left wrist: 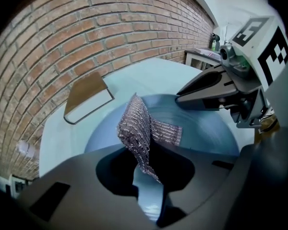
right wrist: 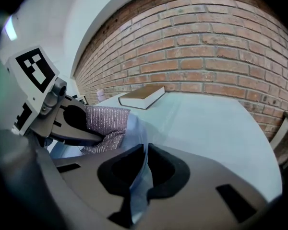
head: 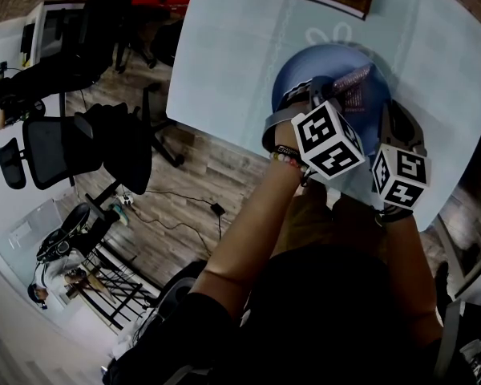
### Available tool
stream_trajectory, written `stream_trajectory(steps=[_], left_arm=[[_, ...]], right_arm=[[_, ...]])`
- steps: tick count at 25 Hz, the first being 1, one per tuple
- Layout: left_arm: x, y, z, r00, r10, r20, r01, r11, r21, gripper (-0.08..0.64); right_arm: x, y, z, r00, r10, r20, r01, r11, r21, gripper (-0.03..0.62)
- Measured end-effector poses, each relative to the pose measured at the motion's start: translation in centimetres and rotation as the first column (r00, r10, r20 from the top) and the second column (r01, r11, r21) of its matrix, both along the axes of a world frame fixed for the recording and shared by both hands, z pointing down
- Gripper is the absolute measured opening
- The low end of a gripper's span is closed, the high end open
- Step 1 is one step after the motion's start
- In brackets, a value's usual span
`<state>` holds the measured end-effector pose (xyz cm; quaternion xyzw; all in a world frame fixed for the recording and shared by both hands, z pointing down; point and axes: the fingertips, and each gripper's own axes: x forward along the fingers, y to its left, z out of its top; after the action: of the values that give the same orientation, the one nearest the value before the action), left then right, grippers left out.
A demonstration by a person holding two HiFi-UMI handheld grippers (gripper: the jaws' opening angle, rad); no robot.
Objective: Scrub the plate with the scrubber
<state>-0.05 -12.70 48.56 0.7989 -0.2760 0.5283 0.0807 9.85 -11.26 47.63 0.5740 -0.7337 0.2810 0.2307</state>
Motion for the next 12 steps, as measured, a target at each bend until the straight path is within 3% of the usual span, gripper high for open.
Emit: stream_trajectory(steps=[5,10,12], left_arm=[[-2.3,-1.5,-0.3,0.997,-0.072,0.025,0.071,0.996,0.057,0.074],[-6.2,-1.6,-0.2,0.983,-0.18,0.039,0.177,0.982,0.068,0.074],[-6.4,-1.6,-0.2,0.982,-0.187,0.039,0.183,0.98,0.076,0.074]], right_arm=[[0.1,0.0,-0.1,1.0,-0.002,0.002,0.002,1.0,-0.004,0.049],[0.1,0.0,0.0,1.0,-0.012,0.0,0.012,1.0,-0.003,0.048],[0.1,0.0,0.0,1.0,-0.012,-0.003,0.012,1.0,-0.001,0.049]])
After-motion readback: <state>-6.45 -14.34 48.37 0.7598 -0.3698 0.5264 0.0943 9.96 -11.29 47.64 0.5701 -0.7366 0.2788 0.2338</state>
